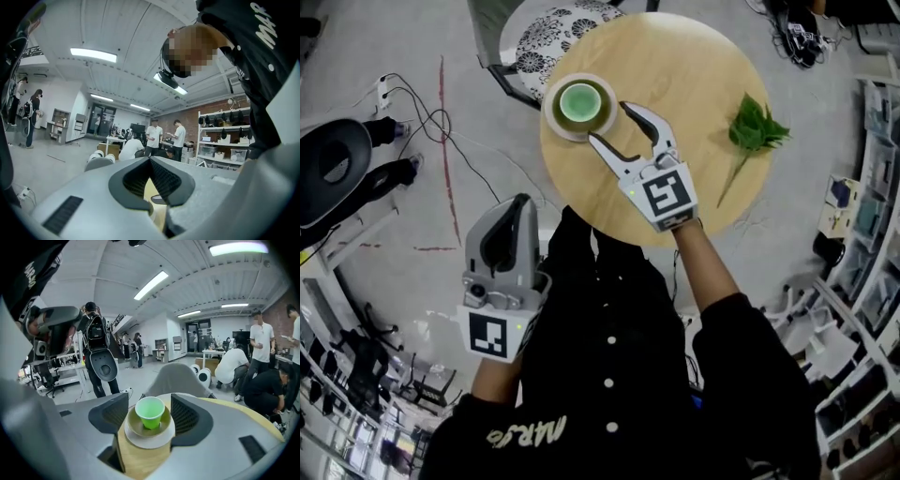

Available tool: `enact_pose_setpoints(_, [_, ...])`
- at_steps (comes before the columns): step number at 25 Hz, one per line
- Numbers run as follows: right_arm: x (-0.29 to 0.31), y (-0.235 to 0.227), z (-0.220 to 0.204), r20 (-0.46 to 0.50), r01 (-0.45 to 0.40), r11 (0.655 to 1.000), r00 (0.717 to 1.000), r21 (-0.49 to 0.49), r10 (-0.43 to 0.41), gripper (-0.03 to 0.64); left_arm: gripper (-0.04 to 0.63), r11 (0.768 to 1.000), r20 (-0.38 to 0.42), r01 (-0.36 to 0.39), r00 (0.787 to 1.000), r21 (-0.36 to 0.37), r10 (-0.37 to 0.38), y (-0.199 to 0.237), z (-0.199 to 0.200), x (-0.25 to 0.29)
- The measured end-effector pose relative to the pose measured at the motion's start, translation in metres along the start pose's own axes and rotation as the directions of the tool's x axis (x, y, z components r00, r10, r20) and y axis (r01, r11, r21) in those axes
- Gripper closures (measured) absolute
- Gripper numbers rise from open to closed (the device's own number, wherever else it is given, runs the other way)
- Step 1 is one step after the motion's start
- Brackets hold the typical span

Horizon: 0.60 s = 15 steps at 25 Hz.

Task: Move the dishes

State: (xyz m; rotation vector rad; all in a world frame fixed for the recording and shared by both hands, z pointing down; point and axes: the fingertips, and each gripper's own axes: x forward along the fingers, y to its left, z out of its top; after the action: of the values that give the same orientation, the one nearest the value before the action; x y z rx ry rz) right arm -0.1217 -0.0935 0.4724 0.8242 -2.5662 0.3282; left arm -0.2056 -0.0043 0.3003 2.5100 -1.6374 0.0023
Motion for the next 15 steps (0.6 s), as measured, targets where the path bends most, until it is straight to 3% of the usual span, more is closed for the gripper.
enact_pose_setpoints(8, [0.062, 0.004, -0.026, -0.066, -0.057, 0.996, 0.996, -0.064, 0.053, 0.255, 0.592, 0.998, -0.044, -0.021, 0.999, -0.052, 0.019, 0.013, -0.036, 0.005])
enact_pose_setpoints(15, [0.085, 0.005, -0.039, -0.088, -0.081, 0.989, 0.994, -0.122, 0.071, 0.242, 0.592, 0.997, -0.071, -0.021, 0.997, -0.076, 0.015, 0.014, -0.055, 0.009])
